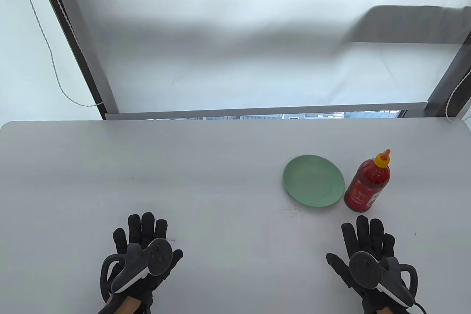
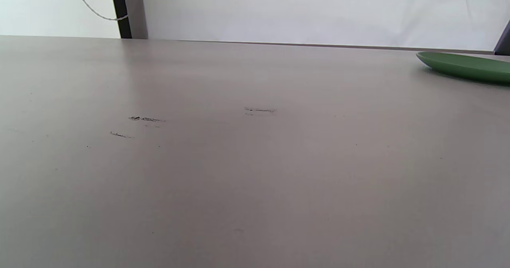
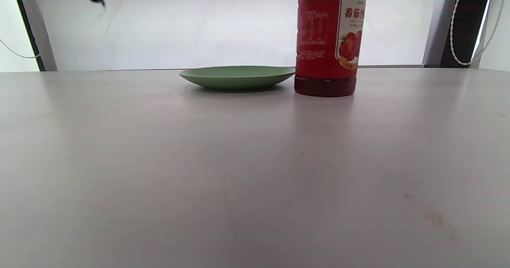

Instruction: Squeeze ketchup bottle to draw patterns on plate

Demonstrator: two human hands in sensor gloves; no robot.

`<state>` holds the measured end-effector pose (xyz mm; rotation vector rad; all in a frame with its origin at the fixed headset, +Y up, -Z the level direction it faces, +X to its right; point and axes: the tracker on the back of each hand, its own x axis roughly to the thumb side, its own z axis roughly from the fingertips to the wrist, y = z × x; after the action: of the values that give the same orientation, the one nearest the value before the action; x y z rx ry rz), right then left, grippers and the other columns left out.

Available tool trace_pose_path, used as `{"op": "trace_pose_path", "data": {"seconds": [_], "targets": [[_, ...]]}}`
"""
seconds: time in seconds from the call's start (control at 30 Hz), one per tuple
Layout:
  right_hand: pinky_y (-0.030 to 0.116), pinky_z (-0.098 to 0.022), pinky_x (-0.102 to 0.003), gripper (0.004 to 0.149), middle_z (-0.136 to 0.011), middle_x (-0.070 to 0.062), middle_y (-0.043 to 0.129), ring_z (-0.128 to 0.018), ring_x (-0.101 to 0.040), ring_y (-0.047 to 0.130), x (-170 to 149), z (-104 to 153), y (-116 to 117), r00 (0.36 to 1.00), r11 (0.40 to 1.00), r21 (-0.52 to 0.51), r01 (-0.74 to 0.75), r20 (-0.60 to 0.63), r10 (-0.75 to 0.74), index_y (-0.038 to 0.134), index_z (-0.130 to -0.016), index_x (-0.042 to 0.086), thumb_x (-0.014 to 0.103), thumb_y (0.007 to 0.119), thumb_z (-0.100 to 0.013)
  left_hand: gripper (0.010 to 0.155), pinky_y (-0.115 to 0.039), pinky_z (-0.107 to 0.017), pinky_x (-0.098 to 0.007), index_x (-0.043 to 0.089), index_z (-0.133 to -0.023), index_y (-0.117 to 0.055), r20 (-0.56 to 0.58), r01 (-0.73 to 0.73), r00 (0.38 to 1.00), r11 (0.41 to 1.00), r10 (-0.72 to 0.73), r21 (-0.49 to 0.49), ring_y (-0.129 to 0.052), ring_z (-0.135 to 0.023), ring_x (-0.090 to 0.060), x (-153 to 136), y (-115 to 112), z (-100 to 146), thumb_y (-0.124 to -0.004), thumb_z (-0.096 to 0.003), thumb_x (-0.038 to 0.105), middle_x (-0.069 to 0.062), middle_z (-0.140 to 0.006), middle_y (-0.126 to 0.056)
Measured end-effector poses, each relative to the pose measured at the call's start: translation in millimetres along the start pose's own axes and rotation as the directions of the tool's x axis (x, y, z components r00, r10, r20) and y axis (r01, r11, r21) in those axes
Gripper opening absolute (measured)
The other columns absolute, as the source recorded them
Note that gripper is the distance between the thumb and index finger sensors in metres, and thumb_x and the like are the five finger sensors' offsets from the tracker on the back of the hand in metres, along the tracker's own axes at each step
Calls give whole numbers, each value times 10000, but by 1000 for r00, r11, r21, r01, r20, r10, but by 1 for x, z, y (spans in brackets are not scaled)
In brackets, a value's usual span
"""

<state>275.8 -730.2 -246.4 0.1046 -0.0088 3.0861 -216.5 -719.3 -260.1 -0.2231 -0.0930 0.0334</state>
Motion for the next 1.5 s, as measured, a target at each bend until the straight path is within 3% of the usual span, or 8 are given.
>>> {"op": "trace_pose_path", "data": {"seconds": [0.53,0.67,0.73,0.9,1.03,1.13,1.43,1.5], "targets": [[201,-768,-703,889,-1282,-299,99,-1108,-546,87,0,-1,-1,1000,1000,-21,19,-5,-19,291,-1250,141,698,570,-617,839,-39,-627,-745,135,-1166,-175,-2,-21,1000,1000,21,24,9,-1047,-510,-4,4,1,-511,-562,612,-260,-1214,-44],[230,-775,-706,871,-1292,-307,157,-1122,-550,137,5,-8,3,998,998,-29,61,22,-61,335,-1250,127,671,619,-631,831,-47,-630,-745,134,-1167,-186,28,-36,999,998,35,43,-3,-1052,-513,-2,6,0,-510,-565,607,-261,-1217,-52],[274,-793,-698,860,-1298,-304,207,-1136,-545,186,12,-21,4,997,996,-39,81,20,-80,371,-1243,125,651,662,-628,830,-51,-631,-746,134,-1168,-193,31,-31,999,998,29,49,-13,-1055,-514,-2,5,0,-513,-564,605,-261,-1218,-61],[466,-830,-643,812,-1294,-271,396,-1159,-511,397,41,-80,-1,1000,998,-67,-15,17,16,462,-1215,142,608,738,-610,824,-50,-632,-745,135,-1169,-197,25,-55,998,998,54,23,-13,-1057,-514,-6,4,-3,-511,-567,602,-262,-1219,-60],[581,-814,-594,754,-1257,-234,559,-1133,-459,582,63,-132,14,995,995,30,-94,-21,95,555,-1179,166,572,798,-591,823,-60,-630,-747,134,-1169,-199,26,-34,999,999,33,13,-21,-1054,-519,-7,4,-3,-505,-568,606,-266,-1217,-65],[624,-798,-578,709,-1230,-208,636,-1109,-431,659,73,-154,22,979,980,20,-196,-48,197,601,-1156,185,547,817,-587,825,-60,-631,-747,136,-1171,-193,24,-47,999,998,46,34,-18,-1055,-519,-10,8,-1,-501,-569,609,-266,-1218,-59],[644,-781,-595,654,-1187,-191,709,-1058,-408,764,71,-181,43,974,969,162,-184,-104,202,652,-1126,194,543,807,-596,823,-61,-632,-747,131,-1171,-196,20,-62,998,998,61,27,-17,-1055,-518,-13,10,-1,-500,-571,606,-266,-1218,-59],[646,-779,-597,650,-1180,-194,716,-1048,-405,774,71,-181,43,977,975,129,-181,-92,193,663,-1121,193,539,810,-591,826,-60,-632,-746,127,-1169,-188,19,-63,998,998,62,30,-17,-1056,-517,-12,10,-1,-499,-572,604,-266,-1217,-57]]}}
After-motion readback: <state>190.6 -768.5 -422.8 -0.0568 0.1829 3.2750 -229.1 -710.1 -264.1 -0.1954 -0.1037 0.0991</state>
